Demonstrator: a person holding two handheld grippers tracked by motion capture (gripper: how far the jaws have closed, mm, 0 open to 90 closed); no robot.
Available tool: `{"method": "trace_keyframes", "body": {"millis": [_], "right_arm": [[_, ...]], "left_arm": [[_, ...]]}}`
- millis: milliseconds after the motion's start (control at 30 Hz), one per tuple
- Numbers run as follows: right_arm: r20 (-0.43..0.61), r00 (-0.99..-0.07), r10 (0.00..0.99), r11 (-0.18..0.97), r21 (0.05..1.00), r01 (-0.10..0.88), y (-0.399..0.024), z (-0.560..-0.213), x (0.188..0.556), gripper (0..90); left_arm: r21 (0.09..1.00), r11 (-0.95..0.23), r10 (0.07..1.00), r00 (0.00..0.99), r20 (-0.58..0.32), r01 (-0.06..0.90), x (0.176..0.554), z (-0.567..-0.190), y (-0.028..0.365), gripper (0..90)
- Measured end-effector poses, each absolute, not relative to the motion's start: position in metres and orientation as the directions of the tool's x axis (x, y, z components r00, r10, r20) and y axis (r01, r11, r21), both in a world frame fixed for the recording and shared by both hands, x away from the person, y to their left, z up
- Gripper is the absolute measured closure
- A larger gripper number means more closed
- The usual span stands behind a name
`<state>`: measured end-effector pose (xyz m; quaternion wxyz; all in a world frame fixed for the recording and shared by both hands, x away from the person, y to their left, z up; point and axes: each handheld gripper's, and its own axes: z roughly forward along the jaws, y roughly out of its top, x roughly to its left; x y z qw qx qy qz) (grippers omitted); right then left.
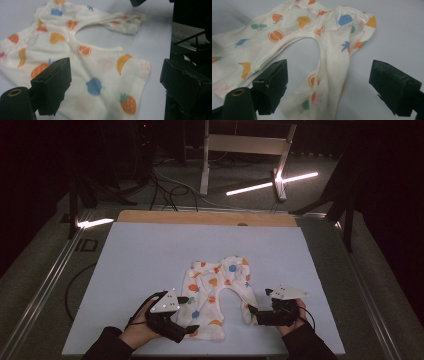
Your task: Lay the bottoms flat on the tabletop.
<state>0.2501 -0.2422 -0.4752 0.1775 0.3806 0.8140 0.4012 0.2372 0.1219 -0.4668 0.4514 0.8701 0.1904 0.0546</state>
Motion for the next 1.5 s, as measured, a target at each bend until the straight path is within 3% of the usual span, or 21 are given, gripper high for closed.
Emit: {"method": "trace_keyframes", "body": {"millis": [267,333,367,467,700,767,900,1167,1500], "right_arm": [[0.06,-0.71,0.702,0.398,0.793,0.46,-0.233,-0.477,0.243,18.1],[0.05,-0.723,0.689,0.42,0.785,0.455,-0.229,-0.478,0.239,29.8],[0.04,-0.726,0.686,0.432,0.781,0.451,-0.229,-0.478,0.236,40.1],[0.023,-0.677,0.735,0.426,0.761,0.489,-0.236,-0.478,0.234,55.4],[0.036,-0.647,0.762,0.452,0.686,0.57,-0.257,-0.493,0.227,58.5],[0.051,-0.655,0.754,0.463,0.666,0.585,-0.26,-0.497,0.225,64.1],[0.066,-0.638,0.767,0.441,0.668,0.599,-0.263,-0.494,0.225,87.0],[0.054,-0.628,0.777,0.388,0.744,0.544,-0.262,-0.468,0.233,88.6],[0.057,-0.758,0.65,0.456,0.768,0.449,-0.201,-0.454,0.244,88.6]], "left_arm": [[0.826,-0.488,0.422,0.904,-0.061,0.284,0.228,-0.47,0.147,2.4],[0.832,-0.476,0.442,0.896,-0.054,0.285,0.225,-0.472,0.156,1.9],[0.832,-0.476,0.45,0.892,-0.049,0.286,0.224,-0.474,0.16,1.9],[0.832,-0.456,0.477,0.876,-0.072,0.317,0.221,-0.48,0.173,1.8],[0.837,-0.422,0.531,0.843,-0.083,0.348,0.214,-0.487,0.198,1.9],[0.836,-0.424,0.534,0.842,-0.079,0.347,0.213,-0.488,0.2,1.9],[0.84,-0.418,0.54,0.838,-0.076,0.346,0.214,-0.489,0.2,1.9],[0.849,-0.4,0.538,0.838,-0.087,0.345,0.217,-0.489,0.2,1.9],[0.857,-0.389,0.533,0.841,-0.09,0.339,0.217,-0.489,0.201,1.9]]}}
